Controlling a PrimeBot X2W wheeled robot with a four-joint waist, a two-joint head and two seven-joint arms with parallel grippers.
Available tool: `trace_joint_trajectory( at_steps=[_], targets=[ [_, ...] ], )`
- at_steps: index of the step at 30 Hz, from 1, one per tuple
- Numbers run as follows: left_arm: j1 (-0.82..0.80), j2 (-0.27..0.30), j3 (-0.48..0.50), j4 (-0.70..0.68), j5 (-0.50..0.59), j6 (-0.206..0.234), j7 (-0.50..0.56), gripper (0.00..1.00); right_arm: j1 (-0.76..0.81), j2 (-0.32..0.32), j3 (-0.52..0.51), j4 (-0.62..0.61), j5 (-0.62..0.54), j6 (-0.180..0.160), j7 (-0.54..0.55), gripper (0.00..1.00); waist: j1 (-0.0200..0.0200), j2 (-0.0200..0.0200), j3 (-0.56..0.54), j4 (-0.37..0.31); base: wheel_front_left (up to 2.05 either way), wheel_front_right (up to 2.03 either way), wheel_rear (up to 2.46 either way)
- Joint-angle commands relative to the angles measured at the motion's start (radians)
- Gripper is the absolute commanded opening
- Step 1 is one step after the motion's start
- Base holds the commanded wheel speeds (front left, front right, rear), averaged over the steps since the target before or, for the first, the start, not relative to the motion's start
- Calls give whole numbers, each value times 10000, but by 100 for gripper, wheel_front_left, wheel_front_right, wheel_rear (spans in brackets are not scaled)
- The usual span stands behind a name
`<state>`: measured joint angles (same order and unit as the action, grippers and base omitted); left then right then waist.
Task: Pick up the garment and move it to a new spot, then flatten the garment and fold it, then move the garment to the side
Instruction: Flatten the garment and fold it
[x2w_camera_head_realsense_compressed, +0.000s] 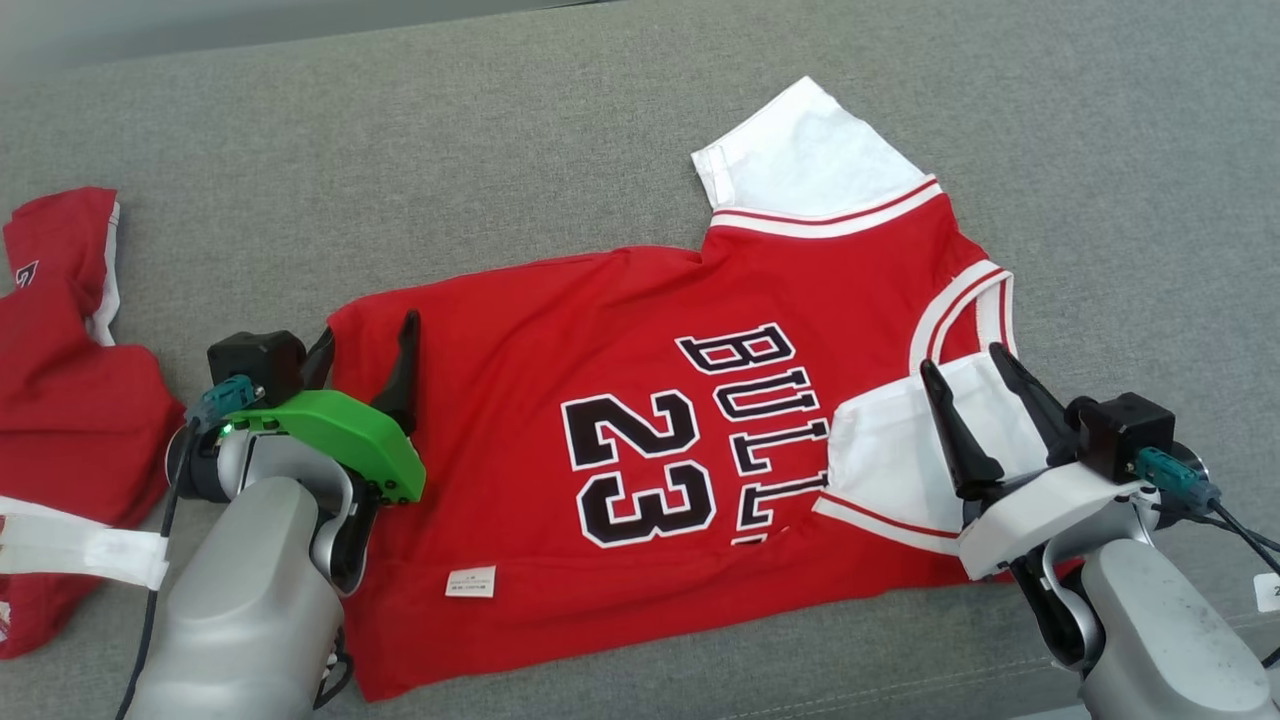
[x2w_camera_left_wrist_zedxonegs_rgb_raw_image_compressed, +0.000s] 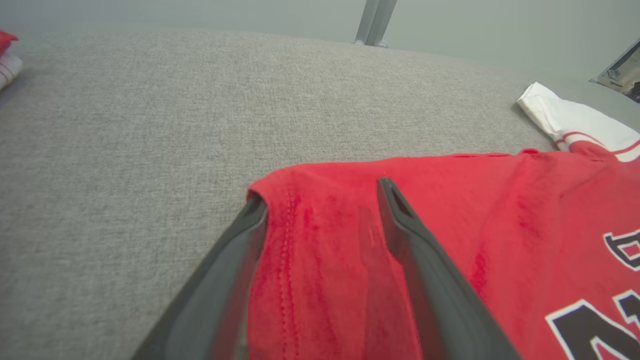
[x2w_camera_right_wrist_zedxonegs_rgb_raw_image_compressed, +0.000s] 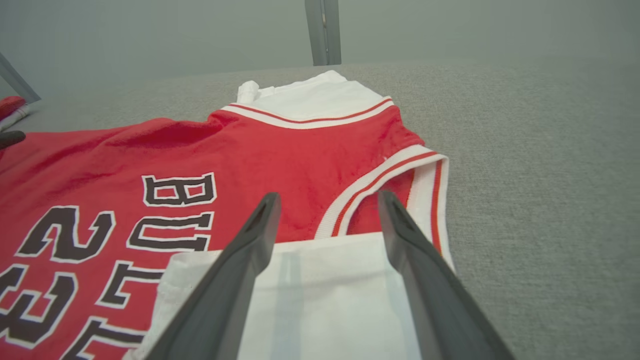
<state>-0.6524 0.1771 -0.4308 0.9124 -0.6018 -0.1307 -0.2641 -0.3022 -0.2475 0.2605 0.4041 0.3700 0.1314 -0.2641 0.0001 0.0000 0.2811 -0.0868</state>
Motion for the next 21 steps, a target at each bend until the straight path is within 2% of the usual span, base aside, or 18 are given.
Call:
trace_joint_trajectory(
  at_steps=[1, 9, 15, 21],
  targets=[
    [-198, 86, -74, 8, -200, 5, 3, 100, -130, -86, -55, -37, 81, -15, -4, 100, -1, 0, 53, -58, 0, 0, 0],
    [-410, 406, 47, -287, -538, 5, 3, 100, -166, -52, -187, -93, 12, -13, -4, 100, -1, 0, 171, -94, 0, 0, 0],
    [-393, 317, 380, -241, -436, 5, 2, 100, -479, -83, -223, -185, 103, -15, -5, 100, -1, 0, 314, -33, 0, 0, 0],
    [-508, 256, 521, -92, -367, 5, 2, 100, -1275, -419, -304, -381, 148, -15, -5, 100, -1, 0, 517, 51, 0, 0, 0]
  ],
)
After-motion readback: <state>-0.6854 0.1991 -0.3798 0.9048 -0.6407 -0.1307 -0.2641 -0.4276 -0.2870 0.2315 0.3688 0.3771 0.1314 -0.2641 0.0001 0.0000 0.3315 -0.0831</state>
